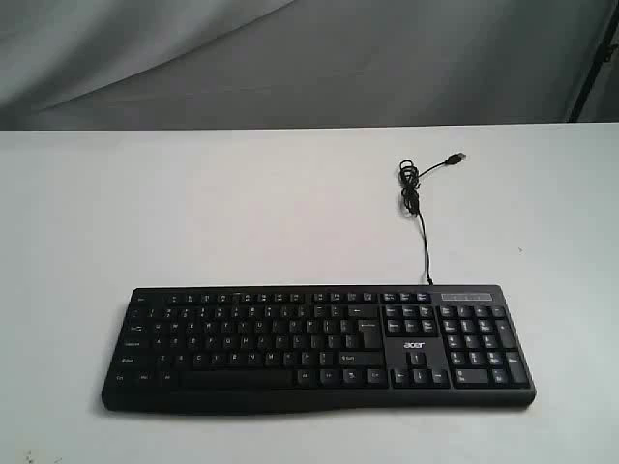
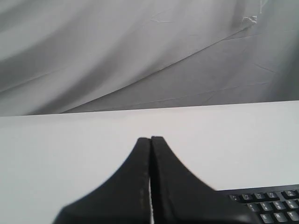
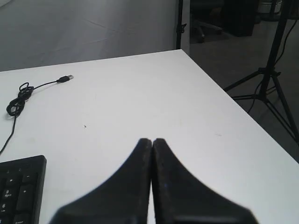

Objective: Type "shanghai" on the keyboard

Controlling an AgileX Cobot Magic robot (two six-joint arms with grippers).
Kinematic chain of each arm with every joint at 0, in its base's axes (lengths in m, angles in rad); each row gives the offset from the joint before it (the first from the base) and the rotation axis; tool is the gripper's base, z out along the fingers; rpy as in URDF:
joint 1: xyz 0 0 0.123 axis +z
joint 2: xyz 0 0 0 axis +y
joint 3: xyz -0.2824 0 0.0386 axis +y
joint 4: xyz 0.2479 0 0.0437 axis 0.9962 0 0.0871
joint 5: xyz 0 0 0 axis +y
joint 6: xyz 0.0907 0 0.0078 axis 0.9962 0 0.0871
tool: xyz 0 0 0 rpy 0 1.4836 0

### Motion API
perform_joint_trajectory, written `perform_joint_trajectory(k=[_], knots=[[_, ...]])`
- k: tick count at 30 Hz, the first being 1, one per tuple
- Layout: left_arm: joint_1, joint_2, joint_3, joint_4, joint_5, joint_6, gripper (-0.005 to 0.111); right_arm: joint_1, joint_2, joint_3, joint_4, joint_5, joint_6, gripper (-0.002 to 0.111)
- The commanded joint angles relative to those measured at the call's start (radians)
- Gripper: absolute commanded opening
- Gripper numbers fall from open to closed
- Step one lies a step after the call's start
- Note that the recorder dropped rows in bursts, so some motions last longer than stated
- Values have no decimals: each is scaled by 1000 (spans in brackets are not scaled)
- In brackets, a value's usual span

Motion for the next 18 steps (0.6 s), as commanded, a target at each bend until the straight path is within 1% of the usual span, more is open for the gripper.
perform_joint_trajectory(k=[1, 9, 11, 15, 18], knots=[[-6, -2, 2, -2, -6, -3, 0, -6, -4, 4, -1, -3, 2, 0], [-6, -2, 2, -2, -6, -3, 0, -6, -4, 4, -16, -9, -8, 0], [-6, -2, 2, -2, -6, -3, 0, -6, -4, 4, -72, -151, -35, 0], [-6, -2, 2, -2, -6, -3, 0, -6, -4, 4, -3, -500, -21, 0], [-6, -2, 2, -2, -6, -3, 0, -6, -4, 4, -3, -675, -21, 0]])
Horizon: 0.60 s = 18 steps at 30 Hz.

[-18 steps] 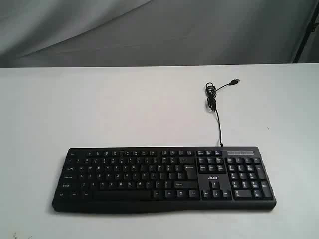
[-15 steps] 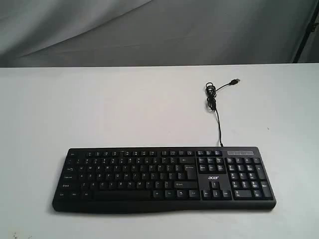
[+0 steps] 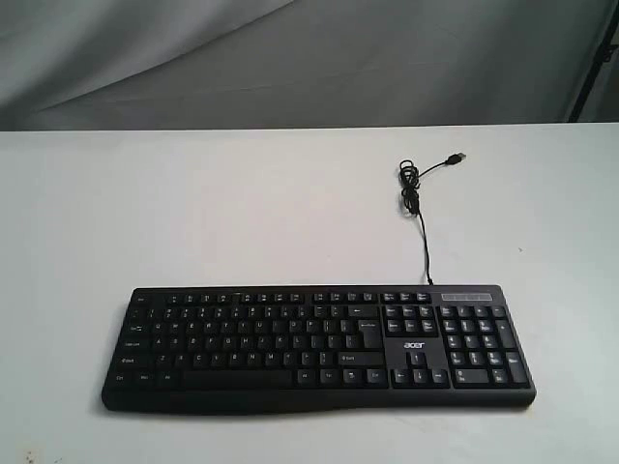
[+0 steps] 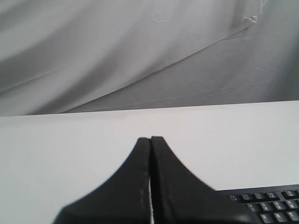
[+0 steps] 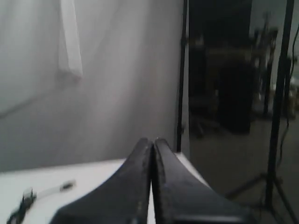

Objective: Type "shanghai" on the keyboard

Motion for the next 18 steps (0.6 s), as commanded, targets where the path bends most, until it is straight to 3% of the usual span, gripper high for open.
perform_joint_trajectory(k=[1, 5, 8, 10, 15, 18], knots=[[-6, -2, 2, -2, -6, -3, 0, -6, -4, 4, 13, -289, -6, 0], [-6, -2, 2, -2, -6, -3, 0, -6, -4, 4, 15, -494, 11, 0], [-6, -2, 2, -2, -6, -3, 0, -6, -4, -11, 34, -796, 349, 0], [-6, -2, 2, -2, -6, -3, 0, -6, 28, -110, 9, -766, 456, 0], [-6, -2, 2, -2, -6, -3, 0, -6, 235, -446, -313, -688, 482, 0], [-6, -2, 2, -2, -6, -3, 0, -6, 410, -715, -570, -393, 624, 0]])
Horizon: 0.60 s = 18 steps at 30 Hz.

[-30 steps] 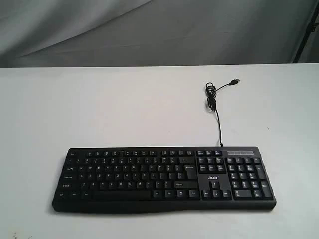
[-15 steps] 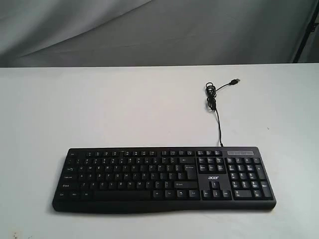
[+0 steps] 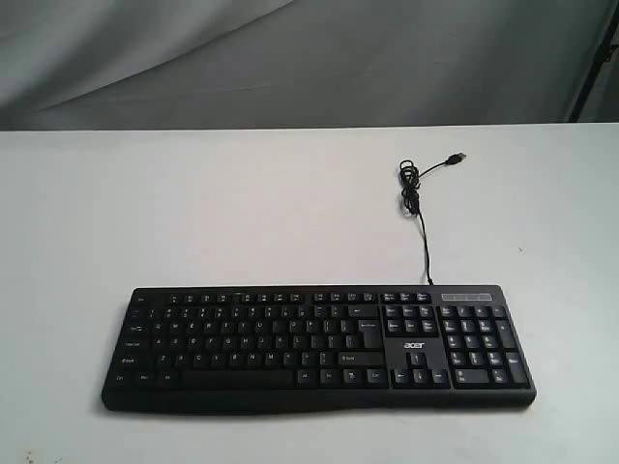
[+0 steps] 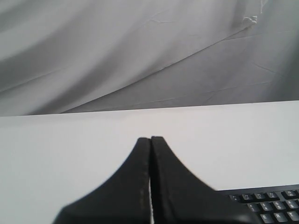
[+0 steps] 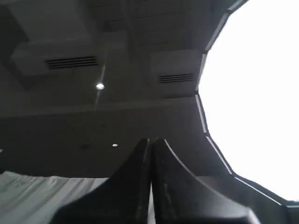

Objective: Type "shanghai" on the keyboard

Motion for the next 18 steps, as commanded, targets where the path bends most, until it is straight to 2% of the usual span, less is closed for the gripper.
perform_joint_trajectory(k=[1, 4, 6, 9, 11, 15, 17, 18], knots=[[-6, -2, 2, -2, -6, -3, 0, -6, 240, -386, -484, 447, 242, 0], [-6, -2, 2, -2, -6, -3, 0, -6, 430, -633, -1094, 744, 624, 0], [-6, -2, 2, -2, -6, -3, 0, -6, 525, -721, -1282, 806, 735, 0], [-6, -2, 2, -2, -6, -3, 0, -6, 663, -823, -1323, 803, 699, 0], [-6, -2, 2, -2, -6, -3, 0, -6, 767, -887, -1323, 870, 590, 0], [-6, -2, 2, -2, -6, -3, 0, -6, 952, -1003, -1323, 1173, 213, 0], [-6, -2, 2, -2, -6, -3, 0, 1, 1027, -1071, -1267, 1352, 179, 0], [-6, -2, 2, -2, -6, -3, 0, 3, 1062, -1119, -1166, 1399, 173, 0]])
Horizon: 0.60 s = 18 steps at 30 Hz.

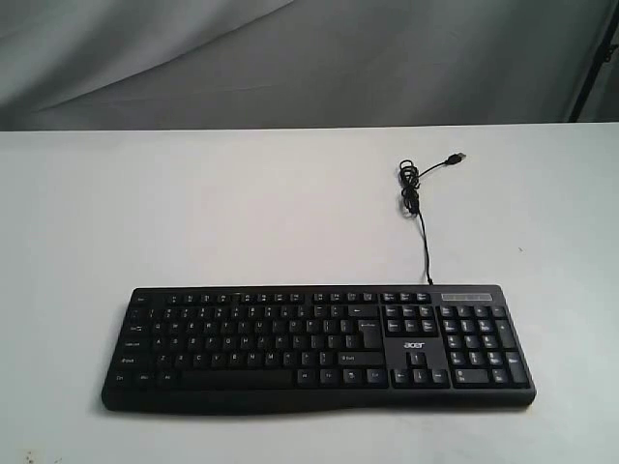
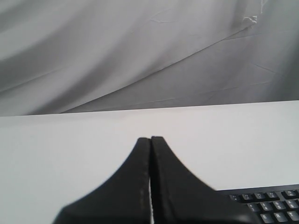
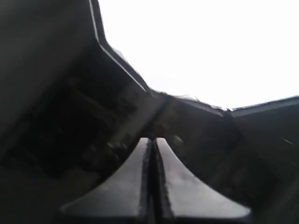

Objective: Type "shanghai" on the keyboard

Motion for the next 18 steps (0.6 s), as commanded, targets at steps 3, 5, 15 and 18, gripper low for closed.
perform_joint_trajectory(k=[3, 5, 15, 18], knots=[[-6, -2, 2, -2, -6, -3, 0, -32, 231, -328, 859, 279, -545, 0], [-6, -2, 2, -2, -6, -3, 0, -31, 293, -428, 1313, 340, -940, 0], [-6, -2, 2, -2, -6, -3, 0, 255, 647, -594, 2125, 871, -1575, 0], [-6, -2, 2, -2, -6, -3, 0, 448, 717, -556, 2117, 845, -1575, 0]])
